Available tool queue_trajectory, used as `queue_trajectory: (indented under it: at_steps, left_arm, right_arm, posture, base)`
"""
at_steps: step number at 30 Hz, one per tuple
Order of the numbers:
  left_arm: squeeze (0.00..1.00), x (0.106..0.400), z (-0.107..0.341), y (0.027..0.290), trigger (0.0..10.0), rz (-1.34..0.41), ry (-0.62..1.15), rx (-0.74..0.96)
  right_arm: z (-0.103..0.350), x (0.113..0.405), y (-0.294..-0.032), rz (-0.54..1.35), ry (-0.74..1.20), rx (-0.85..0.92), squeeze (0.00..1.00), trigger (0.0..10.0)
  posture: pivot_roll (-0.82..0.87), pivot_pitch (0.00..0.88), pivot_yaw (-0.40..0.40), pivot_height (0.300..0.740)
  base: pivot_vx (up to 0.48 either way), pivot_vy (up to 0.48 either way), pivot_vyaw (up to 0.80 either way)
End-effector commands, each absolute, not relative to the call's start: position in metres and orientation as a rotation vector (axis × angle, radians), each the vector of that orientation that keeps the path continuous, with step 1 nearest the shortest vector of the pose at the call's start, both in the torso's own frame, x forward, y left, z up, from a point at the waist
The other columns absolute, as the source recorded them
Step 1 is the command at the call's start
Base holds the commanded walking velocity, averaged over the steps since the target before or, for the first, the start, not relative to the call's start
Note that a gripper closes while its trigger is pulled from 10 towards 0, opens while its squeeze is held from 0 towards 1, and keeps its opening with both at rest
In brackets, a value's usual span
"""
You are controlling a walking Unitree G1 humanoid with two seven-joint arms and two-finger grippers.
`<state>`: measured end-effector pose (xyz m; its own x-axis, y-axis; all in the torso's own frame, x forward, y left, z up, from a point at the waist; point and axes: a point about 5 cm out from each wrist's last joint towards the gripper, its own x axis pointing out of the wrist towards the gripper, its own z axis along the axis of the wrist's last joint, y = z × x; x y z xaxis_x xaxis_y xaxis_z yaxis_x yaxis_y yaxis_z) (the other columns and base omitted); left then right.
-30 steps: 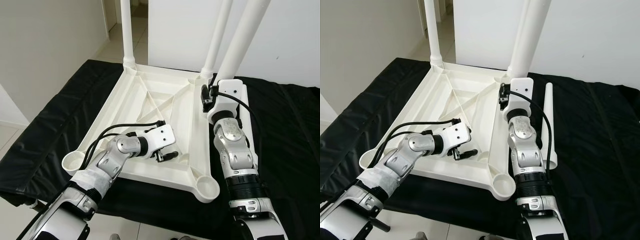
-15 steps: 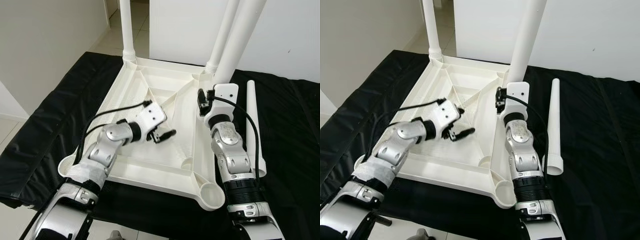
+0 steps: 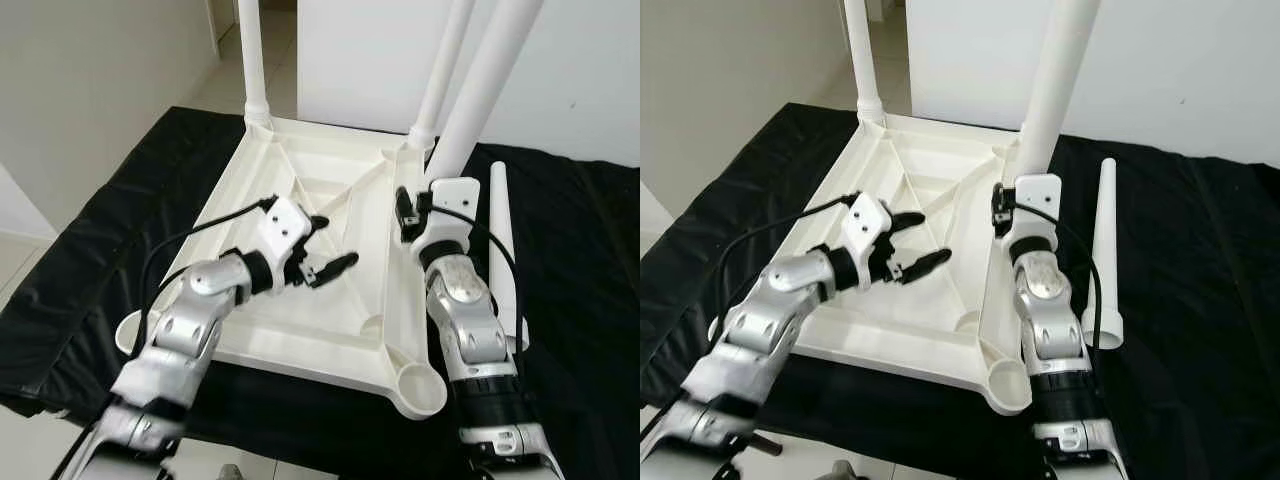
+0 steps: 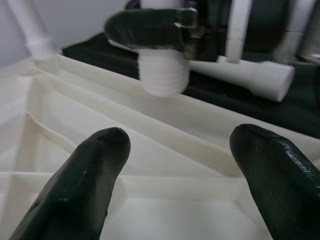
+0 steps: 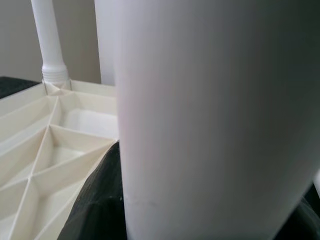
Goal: Building children table
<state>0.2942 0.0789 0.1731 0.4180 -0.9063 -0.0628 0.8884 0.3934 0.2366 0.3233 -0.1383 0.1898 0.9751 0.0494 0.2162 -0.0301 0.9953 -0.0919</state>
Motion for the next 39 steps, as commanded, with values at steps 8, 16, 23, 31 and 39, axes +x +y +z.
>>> queue_trajectory:
  at_steps: [8,16,23,31,39]
  left_arm:
    - [0.00,0.264,0.150,0.076,10.0,-1.351,0.063,0.334]
    - [0.00,0.258,0.135,0.075,10.0,-1.361,0.132,0.460]
    - [0.00,0.282,0.128,0.074,10.0,-1.168,0.135,0.600]
    - [0.00,0.309,0.142,0.077,10.0,-0.970,0.079,0.591]
    - [0.00,0.328,0.149,0.083,10.0,-0.835,0.062,0.593]
  right_arm:
    - [0.184,0.317,-0.145,0.026,-0.201,-0.111,0.00,10.0]
    - [0.185,0.315,-0.151,0.007,-0.198,-0.122,0.00,10.0]
    - [0.185,0.314,-0.151,-0.001,-0.197,-0.121,0.00,10.0]
    - [0.186,0.315,-0.149,-0.002,-0.198,-0.112,0.00,10.0]
    - [0.187,0.315,-0.146,0.000,-0.200,-0.106,0.00,10.0]
  posture:
    - [-0.01,0.091,0.000,0.740]
    - [-0.02,0.096,0.007,0.740]
    - [-0.02,0.096,0.010,0.740]
    - [-0.02,0.092,0.013,0.740]
    - [-0.02,0.094,0.015,0.740]
  base:
    - [0.000,0.000,0.00]
    - [0.000,0.000,0.00]
    - [0.000,0.000,0.00]
    - [0.000,0.000,0.00]
    - [0.000,0.000,0.00]
